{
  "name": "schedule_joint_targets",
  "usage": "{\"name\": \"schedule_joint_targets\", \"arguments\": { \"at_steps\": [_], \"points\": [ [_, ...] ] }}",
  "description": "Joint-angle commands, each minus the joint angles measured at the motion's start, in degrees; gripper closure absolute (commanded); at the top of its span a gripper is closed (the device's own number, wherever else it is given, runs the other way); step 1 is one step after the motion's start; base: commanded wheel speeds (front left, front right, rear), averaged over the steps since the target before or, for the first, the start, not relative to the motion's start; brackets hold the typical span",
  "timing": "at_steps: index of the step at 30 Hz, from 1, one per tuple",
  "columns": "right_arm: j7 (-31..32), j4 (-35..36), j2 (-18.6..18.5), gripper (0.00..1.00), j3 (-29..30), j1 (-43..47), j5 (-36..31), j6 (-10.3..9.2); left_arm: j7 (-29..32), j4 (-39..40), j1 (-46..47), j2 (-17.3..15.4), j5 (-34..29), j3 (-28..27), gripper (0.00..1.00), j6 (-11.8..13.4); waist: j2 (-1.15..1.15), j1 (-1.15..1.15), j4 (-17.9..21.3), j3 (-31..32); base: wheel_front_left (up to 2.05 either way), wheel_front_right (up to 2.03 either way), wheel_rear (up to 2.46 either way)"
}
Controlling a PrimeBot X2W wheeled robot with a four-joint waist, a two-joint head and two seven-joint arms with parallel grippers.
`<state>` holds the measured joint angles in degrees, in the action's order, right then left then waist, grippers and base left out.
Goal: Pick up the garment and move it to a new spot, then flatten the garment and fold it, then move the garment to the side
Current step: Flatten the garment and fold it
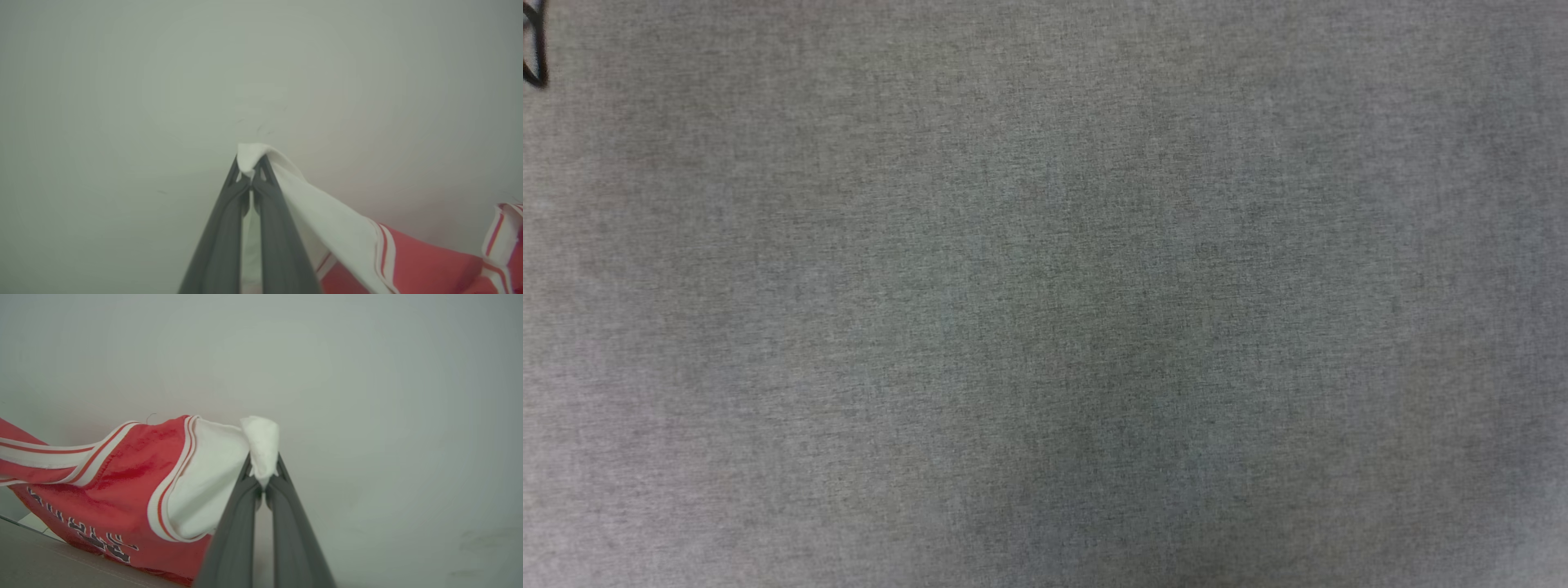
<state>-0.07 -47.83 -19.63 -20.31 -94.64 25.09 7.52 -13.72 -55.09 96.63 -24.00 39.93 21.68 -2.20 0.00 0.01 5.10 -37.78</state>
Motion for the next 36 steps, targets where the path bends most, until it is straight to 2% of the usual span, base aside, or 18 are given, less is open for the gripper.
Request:
{"name": "schedule_joint_targets", "arguments": {
  "at_steps": [1, 6, 10, 15, 18, 22, 27, 32, 36],
  "points": [
    [-0.58, -0.27, 0.08, 1.00, -0.39, 0.77, 0.58, -0.06, -0.38, -0.29, -1.18, 0.01, 0.11, -0.11, 1.00, -0.31, 0.00, -0.01, -0.16, 0.08, 0.00, 0.00, 0.00],
    [-2.03, -0.22, -1.11, 1.00, -4.48, 4.50, 3.78, -0.06, -1.15, -0.70, -5.63, 0.54, 0.99, -0.46, 1.00, -1.88, 0.00, -0.01, -0.70, 2.19, 0.00, 0.00, 0.00],
    [-3.40, 0.85, -2.78, 1.00, -7.49, 10.03, 6.65, -0.06, -1.42, 0.58, -11.68, 0.50, 1.47, -1.00, 1.00, -2.90, 0.00, -0.01, -1.22, 6.23, 0.00, 0.00, 0.00],
    [-3.99, 3.85, -5.25, 1.00, -10.87, 20.15, 10.83, -0.06, -1.57, 4.99, -24.11, -0.34, 3.01, -3.80, 1.00, -3.25, 0.00, -0.01, -1.73, 12.94, 0.00, 0.00, 0.00],
    [-4.52, 6.62, -7.00, 1.00, -11.94, 27.11, 12.98, -0.06, -1.58, 9.27, -33.78, -0.92, 3.46, -6.17, 1.00, -2.60, 0.00, -0.01, -2.07, 16.68, 0.00, 0.00, 0.00],
    [-4.11, 10.37, -9.08, 1.00, -11.98, 36.39, 14.80, -0.06, -1.60, 17.46, -47.35, -1.44, 2.90, -9.26, 1.00, -1.01, 0.00, -0.01, -2.23, 20.88, 0.00, 0.00, 0.00],
    [-2.44, 14.85, -11.23, 1.00, -10.08, 48.63, 15.32, -0.07, -1.62, 28.52, -64.93, -1.25, 1.62, -12.53, 1.00, 2.64, 0.00, -0.01, -2.88, 24.72, 0.00, 0.00, 0.00],
    [-0.35, 18.34, -10.82, 1.00, -5.46, 60.94, 14.37, -0.08, -1.32, 38.04, -80.40, -1.07, 1.24, -13.89, 1.00, 6.76, 0.00, -0.01, -2.96, 27.91, 0.00, 0.00, 0.00],
    [1.67, 21.23, -9.03, 1.00, -0.77, 71.46, 12.62, -0.08, -0.10, 43.42, -90.52, -0.85, 1.50, -14.08, 1.00, 10.02, 0.00, -0.01, -3.12, 30.46, 0.00, 0.00, 0.00]
  ]
}}
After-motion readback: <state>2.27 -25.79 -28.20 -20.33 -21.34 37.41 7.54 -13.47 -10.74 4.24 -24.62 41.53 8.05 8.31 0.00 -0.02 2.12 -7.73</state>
